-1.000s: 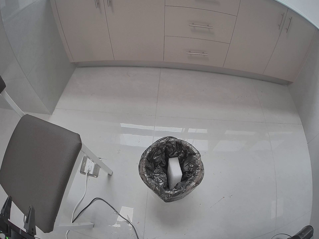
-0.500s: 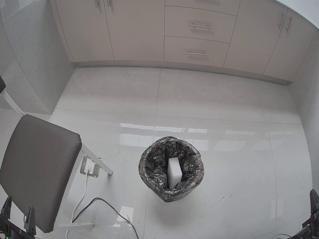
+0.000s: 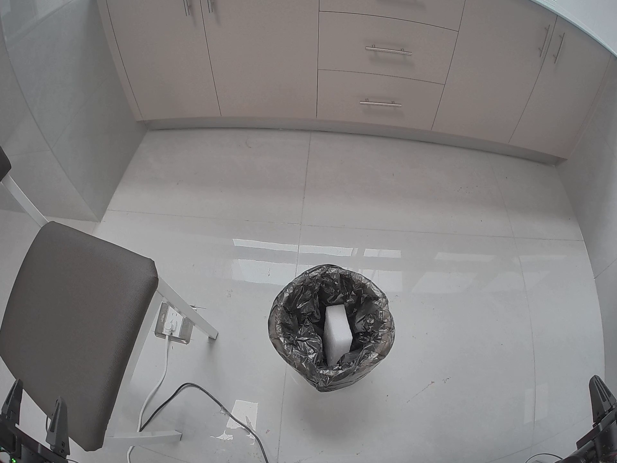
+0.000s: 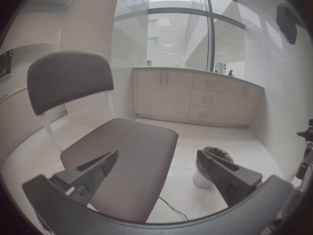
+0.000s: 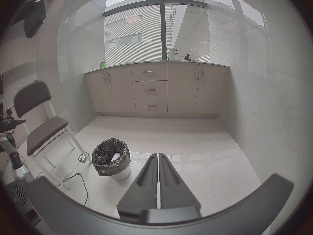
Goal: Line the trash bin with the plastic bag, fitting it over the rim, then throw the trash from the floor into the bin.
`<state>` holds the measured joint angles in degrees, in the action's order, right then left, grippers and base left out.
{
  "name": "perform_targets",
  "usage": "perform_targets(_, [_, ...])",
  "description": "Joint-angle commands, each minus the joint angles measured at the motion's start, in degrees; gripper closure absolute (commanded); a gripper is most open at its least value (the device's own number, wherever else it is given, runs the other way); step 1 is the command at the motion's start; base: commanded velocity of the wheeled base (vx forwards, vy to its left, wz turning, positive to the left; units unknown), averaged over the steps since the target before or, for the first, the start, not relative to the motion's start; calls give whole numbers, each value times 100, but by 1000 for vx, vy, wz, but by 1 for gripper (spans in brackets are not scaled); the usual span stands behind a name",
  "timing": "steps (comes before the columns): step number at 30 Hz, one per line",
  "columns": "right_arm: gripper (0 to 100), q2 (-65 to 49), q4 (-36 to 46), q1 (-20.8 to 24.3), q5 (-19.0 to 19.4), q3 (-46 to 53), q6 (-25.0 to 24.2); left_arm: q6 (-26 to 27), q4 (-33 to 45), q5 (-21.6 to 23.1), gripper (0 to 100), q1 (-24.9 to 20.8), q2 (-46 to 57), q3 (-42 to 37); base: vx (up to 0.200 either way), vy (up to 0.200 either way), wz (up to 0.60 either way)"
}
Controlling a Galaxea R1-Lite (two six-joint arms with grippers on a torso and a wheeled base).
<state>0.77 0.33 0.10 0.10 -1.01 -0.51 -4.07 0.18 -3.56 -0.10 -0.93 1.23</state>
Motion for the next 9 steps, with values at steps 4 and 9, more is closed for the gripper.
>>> perform_targets(4, [100,-77,2,8,-1,92,-2,-6,-1,-4,0,1,93,0,0,0,0])
perform_targets(9, [100,-77,2,8,-1,92,-2,-6,-1,-4,0,1,93,0,0,0,0])
